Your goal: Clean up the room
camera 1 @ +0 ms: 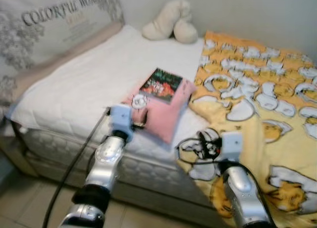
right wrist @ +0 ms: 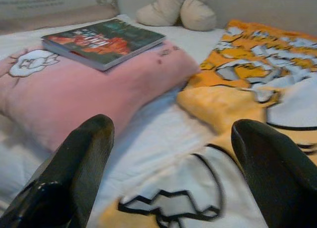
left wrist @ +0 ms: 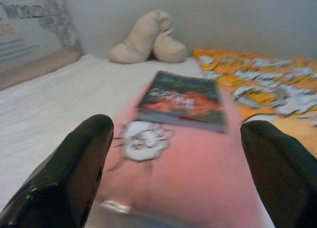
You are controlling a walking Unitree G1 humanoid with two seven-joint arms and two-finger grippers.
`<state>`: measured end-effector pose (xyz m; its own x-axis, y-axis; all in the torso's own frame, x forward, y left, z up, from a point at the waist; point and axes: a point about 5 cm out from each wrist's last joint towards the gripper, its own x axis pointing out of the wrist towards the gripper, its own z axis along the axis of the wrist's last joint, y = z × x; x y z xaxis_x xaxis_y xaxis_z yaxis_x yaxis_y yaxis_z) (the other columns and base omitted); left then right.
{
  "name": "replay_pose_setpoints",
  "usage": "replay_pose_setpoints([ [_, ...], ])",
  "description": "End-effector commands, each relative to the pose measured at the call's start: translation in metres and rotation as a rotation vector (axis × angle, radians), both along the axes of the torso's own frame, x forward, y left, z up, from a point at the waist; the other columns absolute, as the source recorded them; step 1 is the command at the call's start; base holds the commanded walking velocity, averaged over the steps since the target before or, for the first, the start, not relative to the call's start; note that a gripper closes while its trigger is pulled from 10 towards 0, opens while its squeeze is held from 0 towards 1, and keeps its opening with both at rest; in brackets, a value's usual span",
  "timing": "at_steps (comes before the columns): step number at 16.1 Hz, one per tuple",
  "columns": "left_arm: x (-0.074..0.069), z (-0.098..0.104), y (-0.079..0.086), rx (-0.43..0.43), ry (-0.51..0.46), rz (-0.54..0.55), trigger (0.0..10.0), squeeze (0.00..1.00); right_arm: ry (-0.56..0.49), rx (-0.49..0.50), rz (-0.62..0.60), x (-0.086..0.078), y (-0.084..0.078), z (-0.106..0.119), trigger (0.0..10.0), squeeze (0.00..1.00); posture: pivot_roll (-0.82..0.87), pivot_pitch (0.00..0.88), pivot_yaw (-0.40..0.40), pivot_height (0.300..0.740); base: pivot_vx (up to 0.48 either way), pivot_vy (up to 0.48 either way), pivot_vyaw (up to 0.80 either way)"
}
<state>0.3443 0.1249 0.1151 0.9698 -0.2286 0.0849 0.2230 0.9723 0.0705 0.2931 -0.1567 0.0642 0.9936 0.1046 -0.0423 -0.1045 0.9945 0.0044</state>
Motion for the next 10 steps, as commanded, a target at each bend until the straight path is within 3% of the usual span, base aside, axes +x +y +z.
replay_pose_setpoints([
  [1,0.0016,0.0028,-0.0162,0.012,-0.007,-0.042,10.0,0.00,0.000,-0.018,-0.034,-0.0028,-0.0130,0.0001,10.0,0.00,0.09,0.000,-0.044,0.740,0.000,0.465,0.00],
  [2,0.0030,0.0009,-0.0180,0.053,0.010,-0.031,10.0,0.00,0.003,-0.018,-0.033,-0.0036,-0.0129,-0.0008,10.0,0.00,0.09,0.000,-0.041,0.740,0.000,0.000,0.00],
  [4,0.0017,0.0044,-0.0202,-0.010,-0.007,-0.062,10.0,0.00,0.007,-0.018,-0.037,-0.0036,-0.0137,-0.0015,10.0,0.00,0.09,0.000,-0.037,0.740,0.133,0.000,0.00],
  [10,0.0033,0.0050,-0.0186,0.023,-0.004,-0.065,10.0,0.00,0.014,-0.019,-0.042,-0.0034,-0.0128,-0.0024,10.0,0.00,0.10,0.000,-0.034,0.740,0.480,0.000,0.00],
])
